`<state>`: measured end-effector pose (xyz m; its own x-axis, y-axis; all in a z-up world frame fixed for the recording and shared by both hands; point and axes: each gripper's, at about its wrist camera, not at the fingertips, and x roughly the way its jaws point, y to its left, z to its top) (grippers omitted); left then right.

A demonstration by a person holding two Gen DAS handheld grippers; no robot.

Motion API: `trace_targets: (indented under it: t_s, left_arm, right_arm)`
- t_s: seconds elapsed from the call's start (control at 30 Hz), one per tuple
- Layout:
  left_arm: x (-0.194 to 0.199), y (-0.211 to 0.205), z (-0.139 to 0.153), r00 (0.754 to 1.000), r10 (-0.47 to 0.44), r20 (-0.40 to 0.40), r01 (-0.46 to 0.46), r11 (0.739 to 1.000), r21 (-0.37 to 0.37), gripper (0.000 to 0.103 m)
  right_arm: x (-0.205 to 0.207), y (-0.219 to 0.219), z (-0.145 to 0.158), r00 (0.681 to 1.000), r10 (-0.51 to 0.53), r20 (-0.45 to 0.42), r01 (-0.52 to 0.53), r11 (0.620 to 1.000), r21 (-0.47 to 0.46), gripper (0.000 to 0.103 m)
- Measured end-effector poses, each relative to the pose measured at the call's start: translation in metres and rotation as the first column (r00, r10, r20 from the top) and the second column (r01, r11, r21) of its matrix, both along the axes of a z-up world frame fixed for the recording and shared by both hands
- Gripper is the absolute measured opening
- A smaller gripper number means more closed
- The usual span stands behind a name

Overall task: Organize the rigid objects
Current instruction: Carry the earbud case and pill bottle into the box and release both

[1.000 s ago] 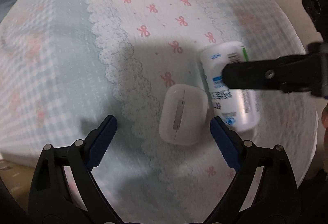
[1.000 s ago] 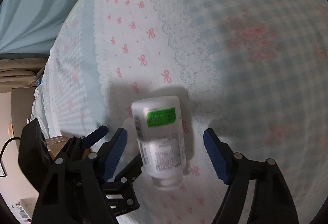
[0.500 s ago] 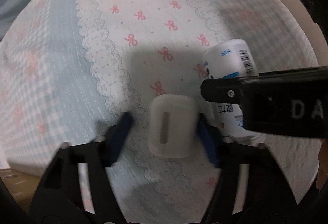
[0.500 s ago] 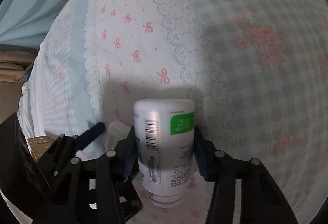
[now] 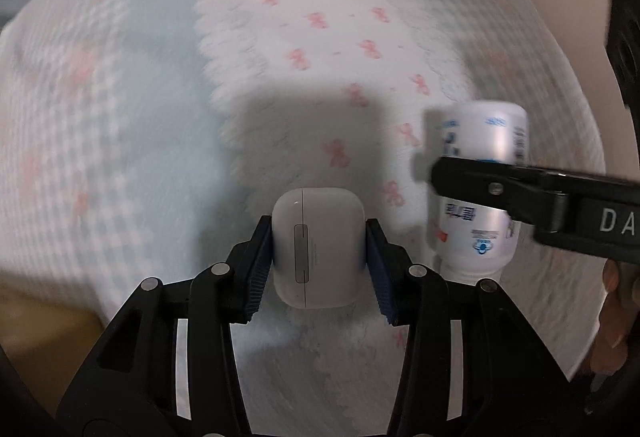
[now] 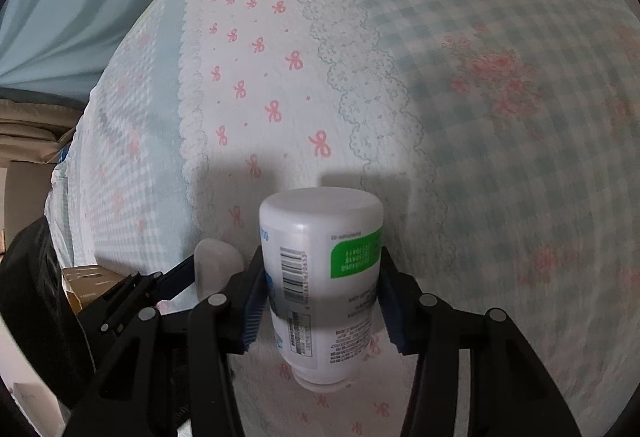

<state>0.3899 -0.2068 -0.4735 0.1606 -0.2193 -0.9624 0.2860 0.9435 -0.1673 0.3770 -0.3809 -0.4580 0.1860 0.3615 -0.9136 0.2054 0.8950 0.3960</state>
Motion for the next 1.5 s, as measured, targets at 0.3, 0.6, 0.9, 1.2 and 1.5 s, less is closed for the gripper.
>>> trace_targets:
  t_s: [0.3,0.6,0.9,1.2,1.5]
  left_arm:
    - [-0.02,0.041,0.024,0.993,0.114,-0.004,-0.115,0.993,-0.042,0.041]
    - [-0.057,0.065,0.109,0.98,0.179,0.084,-0.168,0.979,-0.119,0.041]
    - [-0.107,0.094,0.217,0.959,0.195,0.205,-0.167,0.975,-0.146,0.041]
    - [-0.153,0.171,0.283,0.929,0.276,0.245,-0.235,0.954,-0.186,0.041]
    - [-0.166,0.266,0.297,0.925,0.285,0.25,-0.235,0.948,-0.213,0.041]
  right_arm:
    - [-0.019,-0.002,0.021,0.999,-0.022,0.046,0.022,1.0,0.01,0.046]
    - [-0.053,0.011,0.09,0.99,-0.019,0.143,0.016,1.0,0.024,0.046]
    - [-0.107,0.04,0.186,0.975,-0.002,0.22,-0.02,0.995,0.097,0.046]
    - [-0.139,0.105,0.249,0.961,0.067,0.267,-0.106,0.985,0.135,0.046]
    - [-0.154,0.191,0.257,0.964,0.057,0.26,-0.103,0.981,0.164,0.046]
